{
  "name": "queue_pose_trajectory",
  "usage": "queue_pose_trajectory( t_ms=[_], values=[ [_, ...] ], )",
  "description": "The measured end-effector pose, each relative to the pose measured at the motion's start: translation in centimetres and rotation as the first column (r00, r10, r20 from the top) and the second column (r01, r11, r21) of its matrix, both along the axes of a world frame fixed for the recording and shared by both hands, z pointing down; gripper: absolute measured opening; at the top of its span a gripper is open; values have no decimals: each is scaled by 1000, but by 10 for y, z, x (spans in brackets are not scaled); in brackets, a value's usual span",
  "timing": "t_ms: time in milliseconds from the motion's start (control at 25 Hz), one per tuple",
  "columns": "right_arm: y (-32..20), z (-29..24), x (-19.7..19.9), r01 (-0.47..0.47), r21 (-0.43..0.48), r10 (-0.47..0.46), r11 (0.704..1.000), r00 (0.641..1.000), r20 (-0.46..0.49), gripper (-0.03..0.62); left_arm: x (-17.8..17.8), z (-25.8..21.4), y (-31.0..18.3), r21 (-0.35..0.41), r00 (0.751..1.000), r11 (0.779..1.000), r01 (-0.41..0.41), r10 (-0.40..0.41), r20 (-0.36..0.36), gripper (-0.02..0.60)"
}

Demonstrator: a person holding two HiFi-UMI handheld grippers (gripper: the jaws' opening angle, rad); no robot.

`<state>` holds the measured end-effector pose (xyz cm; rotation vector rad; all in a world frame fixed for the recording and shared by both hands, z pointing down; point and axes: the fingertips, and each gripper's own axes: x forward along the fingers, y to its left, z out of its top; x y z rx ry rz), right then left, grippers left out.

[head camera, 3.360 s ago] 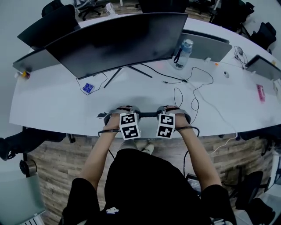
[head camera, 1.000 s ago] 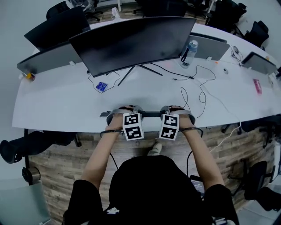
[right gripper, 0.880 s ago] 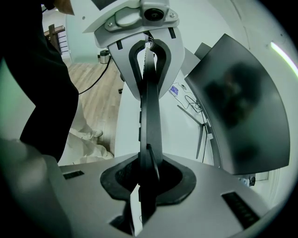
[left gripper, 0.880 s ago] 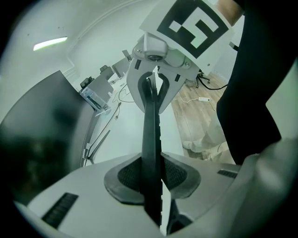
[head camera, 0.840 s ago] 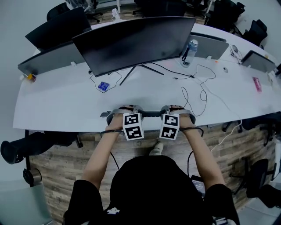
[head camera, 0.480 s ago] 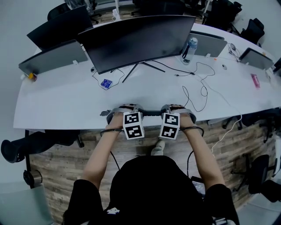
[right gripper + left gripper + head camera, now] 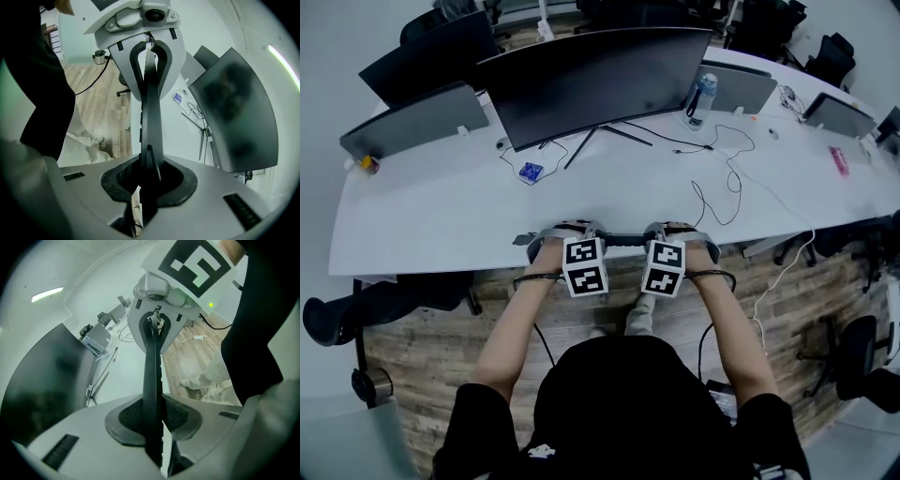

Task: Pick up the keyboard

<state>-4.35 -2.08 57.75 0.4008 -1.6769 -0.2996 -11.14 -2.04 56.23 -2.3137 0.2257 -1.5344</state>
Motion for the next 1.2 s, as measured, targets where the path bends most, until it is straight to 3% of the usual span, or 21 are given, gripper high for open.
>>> queue_pose_trajectory(
  t_ms=[480, 1200],
  values=[
    [27, -2, -7, -31, 13, 31, 999, 1000, 0, 78, -8, -2, 25, 9, 1000, 1000, -29, 29, 3, 92],
    [63, -11, 33, -24, 30, 24, 999, 1000, 4, 77, 33, -10, 62, 20, 1000, 999, -25, 25, 6, 92]
  ],
)
